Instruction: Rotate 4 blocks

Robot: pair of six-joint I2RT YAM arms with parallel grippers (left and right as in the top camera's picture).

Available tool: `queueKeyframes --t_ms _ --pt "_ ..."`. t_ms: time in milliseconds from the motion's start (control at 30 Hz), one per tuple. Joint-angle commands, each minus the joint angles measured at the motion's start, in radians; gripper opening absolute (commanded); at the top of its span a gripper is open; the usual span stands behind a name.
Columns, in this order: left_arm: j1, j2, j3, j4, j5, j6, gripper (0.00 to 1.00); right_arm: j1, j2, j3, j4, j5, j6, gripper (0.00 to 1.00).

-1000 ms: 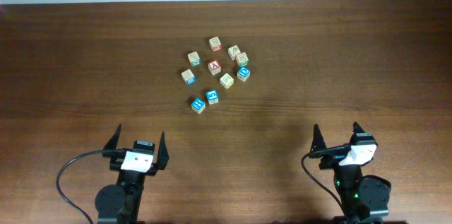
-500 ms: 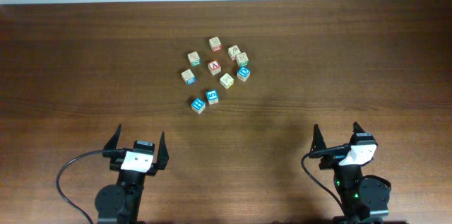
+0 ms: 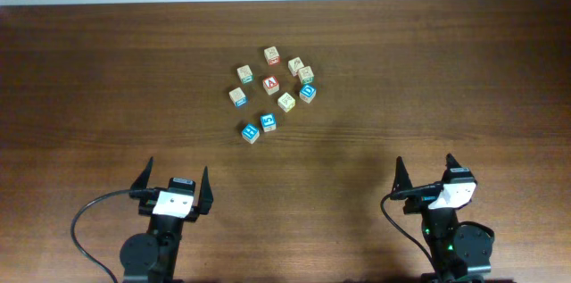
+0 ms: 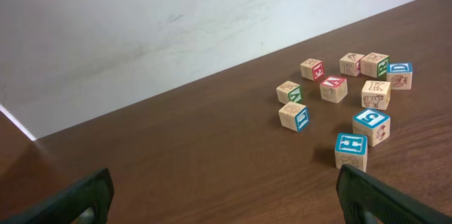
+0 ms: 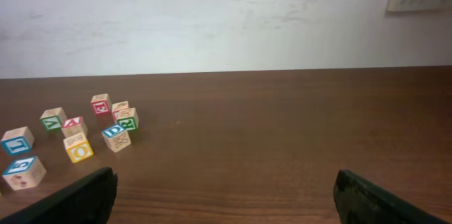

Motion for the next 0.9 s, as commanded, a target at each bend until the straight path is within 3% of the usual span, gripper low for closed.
queueKeyframes --t_ms 0,100,267,500,700,867 --pt "0.005 -0.009 -0.001 0.02 0.022 0.005 0.99 -0.005 -0.003 -0.009 0.007 -0.045 -0.004 0.98" --pt "0.005 0.0 0.008 0.02 0.019 -0.141 0.99 -0.005 -0.003 -0.008 0.011 -0.111 -0.004 0.98" --pt "0.005 0.098 0.121 0.02 0.019 -0.151 0.99 -0.005 0.001 0.062 0.006 -0.134 -0.004 0.98" --pt "0.004 0.603 0.512 -0.003 0.035 -0.15 0.99 -0.005 0.249 0.323 -0.006 -0.214 -0.004 0.98" --pt "0.001 0.998 0.956 -0.311 0.09 -0.15 0.99 -0.005 0.653 0.731 -0.245 -0.297 -0.011 0.98" --pt "0.001 1.358 1.4 -0.682 0.119 -0.154 0.99 -0.005 1.04 1.163 -0.59 -0.367 -0.012 0.98"
